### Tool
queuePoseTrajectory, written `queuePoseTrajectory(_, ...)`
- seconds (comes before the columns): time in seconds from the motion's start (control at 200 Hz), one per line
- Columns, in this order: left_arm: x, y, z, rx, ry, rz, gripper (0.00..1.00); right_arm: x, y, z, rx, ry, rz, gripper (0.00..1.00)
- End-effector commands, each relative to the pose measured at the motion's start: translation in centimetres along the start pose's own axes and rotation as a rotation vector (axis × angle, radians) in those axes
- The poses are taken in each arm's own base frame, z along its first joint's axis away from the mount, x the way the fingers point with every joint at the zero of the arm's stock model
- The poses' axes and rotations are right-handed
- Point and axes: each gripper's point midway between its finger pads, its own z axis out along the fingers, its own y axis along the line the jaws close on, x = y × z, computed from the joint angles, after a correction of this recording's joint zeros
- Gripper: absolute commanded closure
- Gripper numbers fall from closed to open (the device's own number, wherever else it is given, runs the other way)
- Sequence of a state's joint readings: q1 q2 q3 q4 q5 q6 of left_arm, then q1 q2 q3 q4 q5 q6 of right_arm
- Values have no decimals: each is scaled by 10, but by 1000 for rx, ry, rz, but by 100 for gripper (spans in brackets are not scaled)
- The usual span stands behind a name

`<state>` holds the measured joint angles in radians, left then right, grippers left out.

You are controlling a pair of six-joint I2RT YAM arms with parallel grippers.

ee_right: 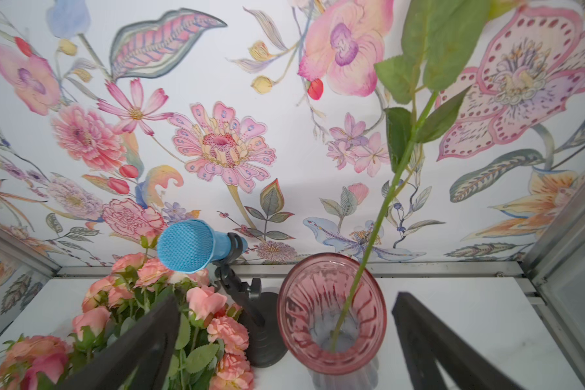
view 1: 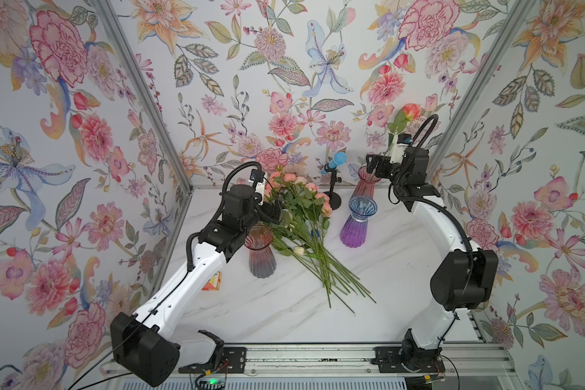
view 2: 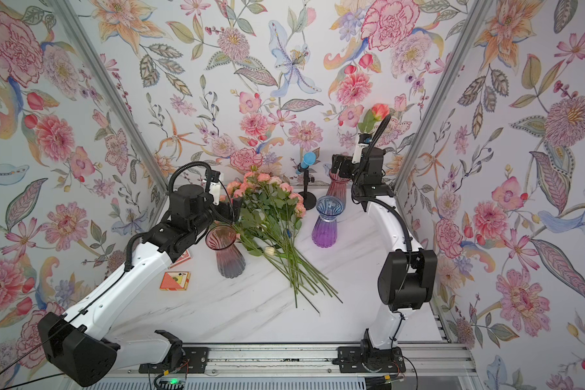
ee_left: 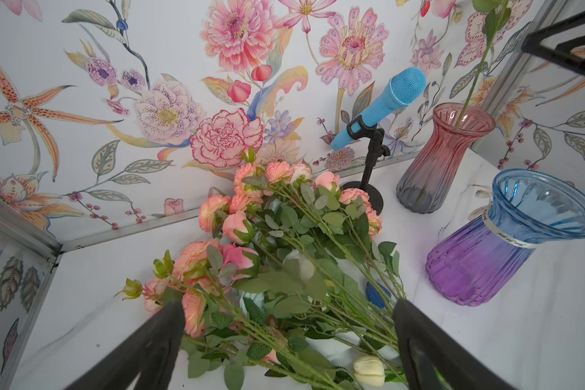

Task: Place the pink flowers into the vase
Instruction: Place the flower in the vase, then pick up the vase from the center of the board.

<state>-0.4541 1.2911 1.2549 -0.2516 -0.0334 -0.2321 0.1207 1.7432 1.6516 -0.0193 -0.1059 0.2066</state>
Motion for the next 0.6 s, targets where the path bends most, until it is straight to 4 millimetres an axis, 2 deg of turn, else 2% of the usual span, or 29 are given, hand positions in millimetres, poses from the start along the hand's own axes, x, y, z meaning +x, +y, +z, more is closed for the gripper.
queuePoseTrajectory(0.0,10,12,-19,-25,54,-37,2,-6,30,-28,-44,-10,-37,1)
queuePoseTrajectory(0.17,34,21,-33,-25,127,-79,4,17,85,-54,-153,25,-108,1)
queuePoseTrajectory(0.37,65,25,-29,-15,250,-90,13,74,159,-71,-399,160,-158,1)
queuePoseTrajectory(0.46,73,23,-26,0,279,-94,15,95,179,-77,-455,201,-171,1)
queuePoseTrajectory(0.595,90,23,-20,11,342,-92,21,119,197,-85,-514,246,-192,1)
